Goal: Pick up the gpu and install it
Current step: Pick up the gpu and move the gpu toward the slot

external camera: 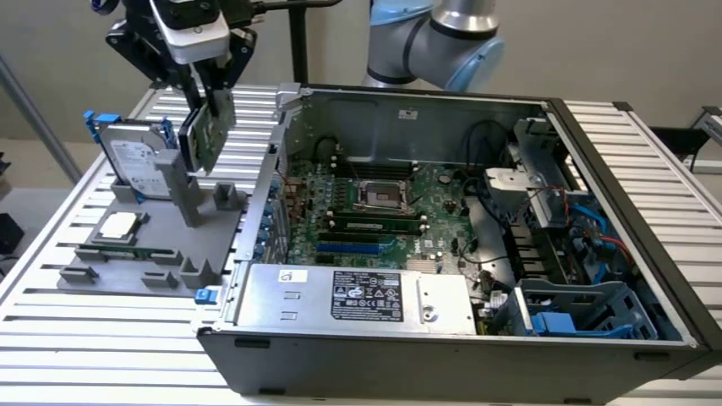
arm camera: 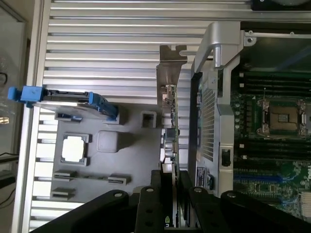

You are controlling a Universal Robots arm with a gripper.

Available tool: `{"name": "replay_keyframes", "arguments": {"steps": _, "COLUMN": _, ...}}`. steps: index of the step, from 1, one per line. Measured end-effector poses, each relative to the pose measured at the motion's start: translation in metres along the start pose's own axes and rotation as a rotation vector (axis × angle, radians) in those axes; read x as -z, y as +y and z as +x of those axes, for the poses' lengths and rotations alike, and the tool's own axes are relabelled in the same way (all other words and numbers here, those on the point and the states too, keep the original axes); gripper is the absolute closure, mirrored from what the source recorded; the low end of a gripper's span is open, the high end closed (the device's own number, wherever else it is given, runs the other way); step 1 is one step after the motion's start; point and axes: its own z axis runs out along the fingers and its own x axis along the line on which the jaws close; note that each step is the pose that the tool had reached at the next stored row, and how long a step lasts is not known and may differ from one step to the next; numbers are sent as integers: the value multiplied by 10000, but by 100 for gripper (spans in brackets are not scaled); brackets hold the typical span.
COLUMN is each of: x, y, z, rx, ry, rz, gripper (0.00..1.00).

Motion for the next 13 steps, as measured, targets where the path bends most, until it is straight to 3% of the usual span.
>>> {"name": "replay_keyframes", "arguments": {"steps": 6, "x": 97, "y": 12, "z": -222, "rx": 39, "ry": 6, "rz": -400, "gripper": 74}}
{"name": "replay_keyframes", "arguments": {"steps": 13, "x": 149, "y": 14, "z": -539, "rx": 39, "ry": 33, "rz": -627, "gripper": 74}}
